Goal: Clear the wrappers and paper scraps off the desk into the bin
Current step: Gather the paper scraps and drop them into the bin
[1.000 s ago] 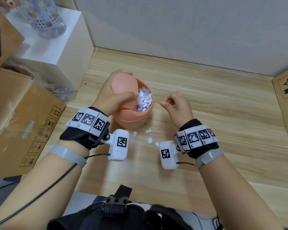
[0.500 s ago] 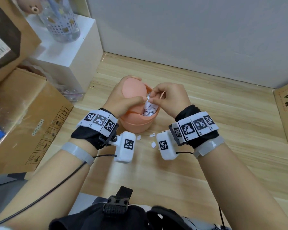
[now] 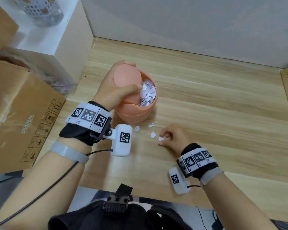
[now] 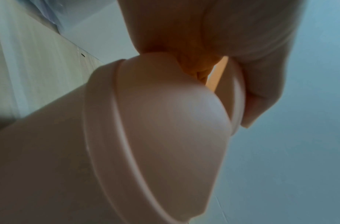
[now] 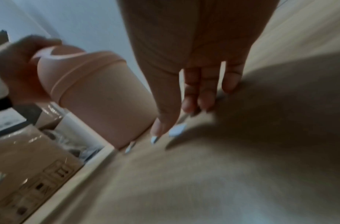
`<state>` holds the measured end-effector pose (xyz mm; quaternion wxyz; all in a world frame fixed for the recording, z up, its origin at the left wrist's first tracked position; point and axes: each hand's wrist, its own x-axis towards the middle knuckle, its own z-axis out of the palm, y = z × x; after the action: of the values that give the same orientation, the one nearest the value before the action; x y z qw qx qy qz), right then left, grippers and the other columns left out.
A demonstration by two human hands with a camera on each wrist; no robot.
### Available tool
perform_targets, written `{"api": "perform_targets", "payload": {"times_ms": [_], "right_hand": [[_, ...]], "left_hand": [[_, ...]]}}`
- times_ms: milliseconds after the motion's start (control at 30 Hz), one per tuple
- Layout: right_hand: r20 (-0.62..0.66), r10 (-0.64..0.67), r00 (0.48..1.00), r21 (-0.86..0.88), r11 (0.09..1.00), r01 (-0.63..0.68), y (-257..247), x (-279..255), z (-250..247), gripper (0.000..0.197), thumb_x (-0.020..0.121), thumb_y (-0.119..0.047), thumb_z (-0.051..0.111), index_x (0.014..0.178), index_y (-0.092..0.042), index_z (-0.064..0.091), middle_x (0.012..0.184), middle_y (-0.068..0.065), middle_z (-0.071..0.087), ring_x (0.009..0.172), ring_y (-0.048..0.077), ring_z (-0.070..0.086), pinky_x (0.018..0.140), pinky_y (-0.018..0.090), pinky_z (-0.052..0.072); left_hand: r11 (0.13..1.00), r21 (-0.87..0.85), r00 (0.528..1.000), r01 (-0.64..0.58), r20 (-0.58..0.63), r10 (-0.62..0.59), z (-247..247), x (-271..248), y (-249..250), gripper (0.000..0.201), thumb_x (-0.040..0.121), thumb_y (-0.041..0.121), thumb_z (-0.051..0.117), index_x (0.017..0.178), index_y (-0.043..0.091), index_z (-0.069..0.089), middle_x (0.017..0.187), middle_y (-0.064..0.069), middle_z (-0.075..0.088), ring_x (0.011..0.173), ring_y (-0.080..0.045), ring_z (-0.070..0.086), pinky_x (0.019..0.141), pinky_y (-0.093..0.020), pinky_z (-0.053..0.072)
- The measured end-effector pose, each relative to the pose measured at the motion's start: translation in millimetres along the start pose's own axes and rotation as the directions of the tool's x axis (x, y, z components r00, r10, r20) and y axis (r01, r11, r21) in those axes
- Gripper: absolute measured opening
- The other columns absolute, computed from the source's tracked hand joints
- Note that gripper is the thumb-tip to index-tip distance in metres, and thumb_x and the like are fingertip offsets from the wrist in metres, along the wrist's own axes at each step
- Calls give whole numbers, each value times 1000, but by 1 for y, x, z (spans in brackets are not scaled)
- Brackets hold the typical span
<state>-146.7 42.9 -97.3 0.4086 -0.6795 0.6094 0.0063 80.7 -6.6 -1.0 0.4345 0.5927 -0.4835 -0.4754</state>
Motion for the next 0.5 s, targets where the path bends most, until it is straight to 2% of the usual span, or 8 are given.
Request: {"api": "perform_targets", "payload": {"times_ms": [67,167,233,333,400,500], "right_hand": [[-27,-30,999,-142,990,26,-2,-1,8,16,66,-28,77,76,-21,67,80,-8,46,77,13,48,76,31,40],[2,-75,997,-160,984,75,-5,0,9,13,70,-24,74,72,-14,67,83,-6,47,85,20,51,80,34,40],[23,-72,997,-112,991,74,-8,4,7,10,73,-21,71,73,-13,65,81,-6,51,84,20,53,79,32,39],[-39,-30,999,46,998,32,-18,9,8,13,73,-17,71,85,-14,65,78,-2,60,79,17,54,75,26,40],[-42,-63,997,-1,998,63,-21,13,13,19,73,-18,71,90,-14,66,84,2,65,85,21,58,81,28,41],[-6,-102,995,-143,985,100,-23,15,19,13,76,-22,69,77,-10,64,83,6,62,84,27,58,78,31,39]], "left_hand": [[1000,11,1000,-1,-2,1,0,-1,1,75,49,35,72,120,20,51,119,14,58,105,-4,55,94,-26,45],[1000,6,1000,-7,-7,7,1,-1,3,80,48,36,71,123,15,50,117,15,58,102,2,55,95,-25,44],[1000,5,1000,-6,-10,6,1,-1,3,81,47,38,69,123,16,49,116,15,58,102,2,55,97,-27,44],[1000,12,1000,-2,-8,2,1,-1,3,77,48,38,70,119,19,50,118,13,58,106,-4,55,98,-31,45],[1000,12,1000,3,-12,-3,1,-2,3,79,47,38,70,121,18,50,118,13,58,108,-7,55,98,-30,45],[1000,11,1000,4,-15,-4,0,-1,2,80,48,37,71,122,16,50,119,12,58,111,-9,55,98,-30,45]]}}
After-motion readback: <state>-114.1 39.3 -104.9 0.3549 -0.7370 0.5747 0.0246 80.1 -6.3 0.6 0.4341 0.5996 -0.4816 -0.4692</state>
